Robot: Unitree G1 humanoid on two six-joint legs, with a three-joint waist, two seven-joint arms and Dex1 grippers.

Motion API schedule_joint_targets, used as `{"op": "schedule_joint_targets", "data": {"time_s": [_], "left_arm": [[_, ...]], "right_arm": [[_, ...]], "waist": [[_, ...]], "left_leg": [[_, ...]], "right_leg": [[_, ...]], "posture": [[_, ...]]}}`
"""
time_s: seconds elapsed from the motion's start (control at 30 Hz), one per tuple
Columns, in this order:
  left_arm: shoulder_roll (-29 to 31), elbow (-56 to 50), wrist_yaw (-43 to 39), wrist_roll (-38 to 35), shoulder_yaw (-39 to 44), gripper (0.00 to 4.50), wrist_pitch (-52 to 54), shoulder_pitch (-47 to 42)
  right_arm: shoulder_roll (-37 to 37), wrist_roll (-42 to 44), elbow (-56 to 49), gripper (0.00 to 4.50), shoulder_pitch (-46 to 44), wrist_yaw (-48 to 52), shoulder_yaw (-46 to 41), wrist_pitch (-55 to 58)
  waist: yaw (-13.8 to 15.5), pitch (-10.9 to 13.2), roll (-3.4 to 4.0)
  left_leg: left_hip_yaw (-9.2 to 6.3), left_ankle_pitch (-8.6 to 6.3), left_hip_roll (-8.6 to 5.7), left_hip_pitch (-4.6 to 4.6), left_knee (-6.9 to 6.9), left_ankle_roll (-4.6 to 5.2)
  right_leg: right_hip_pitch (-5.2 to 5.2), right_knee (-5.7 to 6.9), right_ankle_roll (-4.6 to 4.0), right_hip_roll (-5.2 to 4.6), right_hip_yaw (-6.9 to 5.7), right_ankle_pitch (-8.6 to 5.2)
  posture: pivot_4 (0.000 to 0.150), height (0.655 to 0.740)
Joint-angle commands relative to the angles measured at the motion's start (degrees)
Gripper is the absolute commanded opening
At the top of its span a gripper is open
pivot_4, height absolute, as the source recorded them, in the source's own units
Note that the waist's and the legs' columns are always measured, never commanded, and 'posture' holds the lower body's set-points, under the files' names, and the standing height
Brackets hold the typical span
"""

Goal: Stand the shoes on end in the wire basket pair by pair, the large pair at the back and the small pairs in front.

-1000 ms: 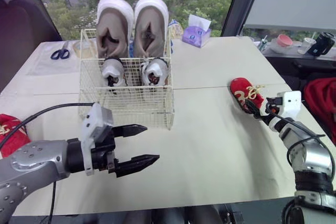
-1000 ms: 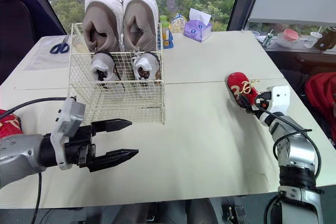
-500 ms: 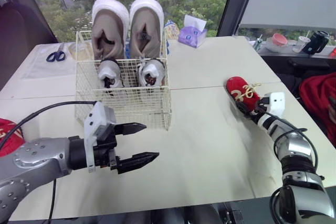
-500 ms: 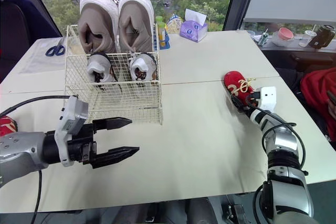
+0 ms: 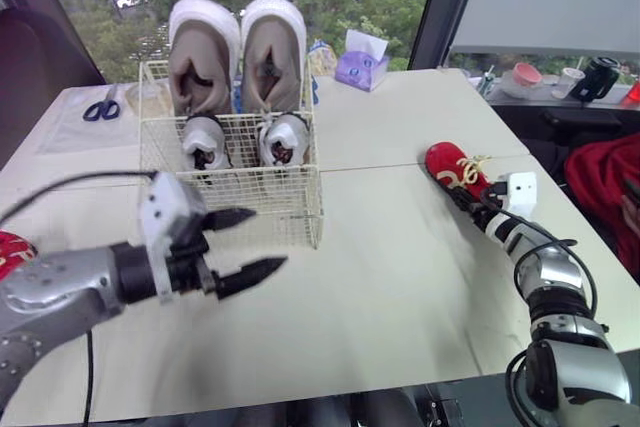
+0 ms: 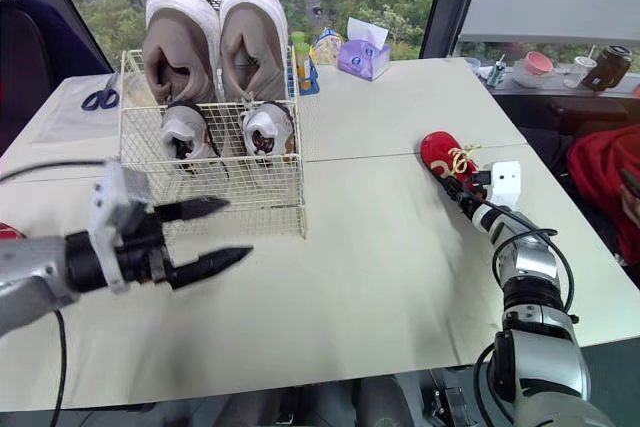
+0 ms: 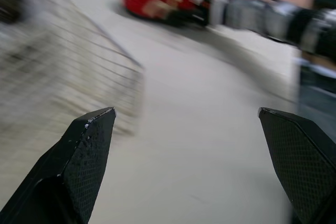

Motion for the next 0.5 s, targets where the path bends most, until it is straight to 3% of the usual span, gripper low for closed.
{"op": "schedule_joint_targets", "data": {"time_s": [0.03, 0.1, 0.2, 0.4, 0.5], "left_arm": [[2.65, 12.08, -2.16, -16.55, 5.52, 4.5, 0.79, -6.0], [3.78, 19.03, -1.9, -22.54, 5.5, 4.5, 1.4, -10.87], [3.87, 28.41, -1.67, -25.65, 2.67, 4.5, 1.56, -20.6], [-1.75, 47.65, -5.29, -21.41, -7.11, 4.5, 4.69, -47.22], [-3.79, 55.3, -10.62, -15.67, -10.29, 4.5, 6.64, -56.37]], "right_arm": [[-5.07, 2.52, -17.47, 1.7, -4.37, -0.95, -3.01, 1.67], [-8.41, 3.15, -23.89, 1.7, -8.61, -0.32, -3.15, 3.91], [-13.93, 4.95, -31.38, 1.7, -17.83, 4.21, -1.0, 8.11], [-18.11, 7.91, -44.72, 1.7, -29.03, 17.59, 8.41, 12.95], [-16.97, 8.18, -47.6, 1.7, -31.08, 19.12, 10.37, 12.95]], "waist": [[-0.03, 0.18, 0.25], [-0.03, 0.29, 0.43], [-0.18, 0.42, 0.56], [-0.06, -0.1, -0.6], [-0.1, -0.02, -0.73]], "left_leg": [[0.0, 0.0, 0.0, -0.02, 0.0, 0.0], [0.06, 0.0, -0.03, -0.12, 0.01, 0.0], [0.14, 0.0, -0.04, -0.27, -0.02, 0.0], [0.02, 0.02, 0.09, 0.04, -0.72, -0.03], [0.11, 0.02, -0.03, 0.0, -0.64, -0.04]], "right_leg": [[-0.04, 0.0, 0.0, 0.0, 0.0, 0.0], [-0.21, 0.07, 0.02, -0.03, 0.01, 0.01], [-0.46, 0.15, 0.1, 0.03, 0.02, -0.01], [-0.4, 0.06, 0.37, 0.35, 0.01, 0.01], [-0.37, 0.01, 0.39, 0.22, 0.07, 0.04]], "posture": [[0.15, 0.74], [0.15, 0.74], [0.15, 0.74], [0.15, 0.74], [0.15, 0.74]]}}
